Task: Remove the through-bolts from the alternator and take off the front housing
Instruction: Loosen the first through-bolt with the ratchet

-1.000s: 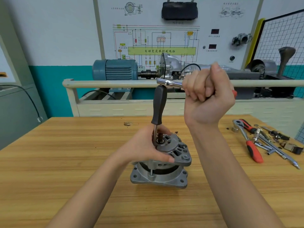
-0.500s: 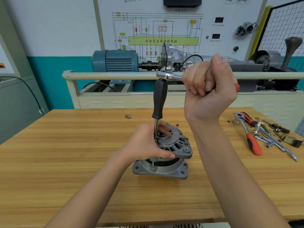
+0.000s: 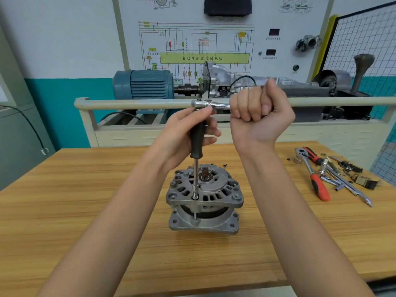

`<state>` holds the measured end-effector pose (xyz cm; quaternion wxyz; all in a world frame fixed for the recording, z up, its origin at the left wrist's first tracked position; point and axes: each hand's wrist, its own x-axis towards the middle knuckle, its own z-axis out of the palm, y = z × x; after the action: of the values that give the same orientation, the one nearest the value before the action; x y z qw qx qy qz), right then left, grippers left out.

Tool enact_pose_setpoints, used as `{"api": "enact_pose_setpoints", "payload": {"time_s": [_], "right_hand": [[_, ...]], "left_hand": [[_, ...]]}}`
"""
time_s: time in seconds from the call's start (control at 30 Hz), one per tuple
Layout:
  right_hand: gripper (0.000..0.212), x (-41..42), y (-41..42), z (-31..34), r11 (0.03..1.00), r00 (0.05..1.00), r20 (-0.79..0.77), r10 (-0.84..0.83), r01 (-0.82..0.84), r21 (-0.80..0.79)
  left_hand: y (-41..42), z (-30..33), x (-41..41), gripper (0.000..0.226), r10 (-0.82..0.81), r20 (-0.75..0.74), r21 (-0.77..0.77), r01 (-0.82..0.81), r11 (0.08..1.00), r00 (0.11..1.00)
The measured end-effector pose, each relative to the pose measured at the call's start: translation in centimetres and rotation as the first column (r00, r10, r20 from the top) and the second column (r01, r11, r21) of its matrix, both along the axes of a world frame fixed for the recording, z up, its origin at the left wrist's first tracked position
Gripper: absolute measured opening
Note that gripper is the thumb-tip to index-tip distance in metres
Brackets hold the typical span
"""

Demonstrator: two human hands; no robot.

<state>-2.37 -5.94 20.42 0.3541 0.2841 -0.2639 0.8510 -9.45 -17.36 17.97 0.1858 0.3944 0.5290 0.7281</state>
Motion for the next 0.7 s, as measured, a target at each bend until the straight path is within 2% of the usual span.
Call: {"api": "enact_pose_setpoints", "payload": {"time_s": [0.03, 0.13, 0.2, 0.23, 0.3, 0.37, 0.43, 0.5, 0.57, 0.63, 0.7], "right_hand": [[0.053, 0.1, 0.0, -0.1, 0.998, 0.998, -0.006, 0.057, -0.057, -0.016], [0.054, 0.4, -0.4, 0.0, 0.987, 0.988, -0.010, 0.155, -0.155, -0.034], [0.059, 0.5, -1.1, 0.2, 0.994, 0.994, -0.012, 0.109, -0.108, 0.016], [0.060, 0.6, -1.8, 0.3, 0.997, 0.999, -0.036, 0.035, -0.032, 0.073], [0.053, 0.8, -3.6, -0.1, 0.946, 0.962, -0.146, -0.231, 0.257, 0.199], [0.043, 0.8, -5.4, -1.1, 0.794, 0.831, -0.283, -0.480, 0.548, 0.264], [0.036, 0.9, -6.3, -1.8, 0.707, 0.760, -0.358, -0.543, 0.644, 0.294], [0.037, 1.0, -5.6, -1.3, 0.761, 0.811, -0.331, -0.483, 0.576, 0.299], [0.047, 1.1, -4.1, -0.5, 0.883, 0.907, -0.254, -0.336, 0.397, 0.250], [0.051, 1.0, -2.5, 0.2, 0.977, 0.984, -0.142, -0.104, 0.128, 0.173], [0.052, 0.6, -1.2, 0.5, 0.991, 0.991, -0.034, 0.133, -0.131, 0.039]], "left_hand": [[0.3, 0.5, 0.2, 0.015, -0.022, -0.003, -0.043, 0.022, 0.999, 1.000], [0.3, 0.8, 0.4, 0.041, -0.033, -0.001, -0.111, 0.033, 0.993, 0.999], [0.6, 0.7, 0.8, 0.047, 0.131, -0.009, -0.081, -0.131, 0.988, 0.991], [0.9, 0.6, 1.3, 0.046, 0.245, -0.010, -0.063, -0.245, 0.967, 0.970], [1.6, 0.7, 2.0, 0.037, 0.431, -0.003, 0.005, -0.431, 0.902, 0.902], [2.0, 1.0, 3.2, 0.027, 0.505, -0.033, 0.082, -0.501, 0.861, 0.862], [1.8, 0.8, 3.8, 0.044, 0.488, -0.024, 0.106, -0.483, 0.869, 0.872], [1.6, 0.6, 3.3, 0.026, 0.480, 0.031, 0.084, -0.480, 0.873, 0.877], [1.3, 0.3, 2.2, 0.031, 0.414, -0.008, 0.010, -0.414, 0.910, 0.910], [0.6, 0.4, 1.5, 0.033, 0.232, -0.053, -0.020, -0.233, 0.972, 0.971], [0.0, 0.4, 0.9, 0.036, 0.016, -0.052, -0.064, -0.019, 0.998, 0.998]]}}
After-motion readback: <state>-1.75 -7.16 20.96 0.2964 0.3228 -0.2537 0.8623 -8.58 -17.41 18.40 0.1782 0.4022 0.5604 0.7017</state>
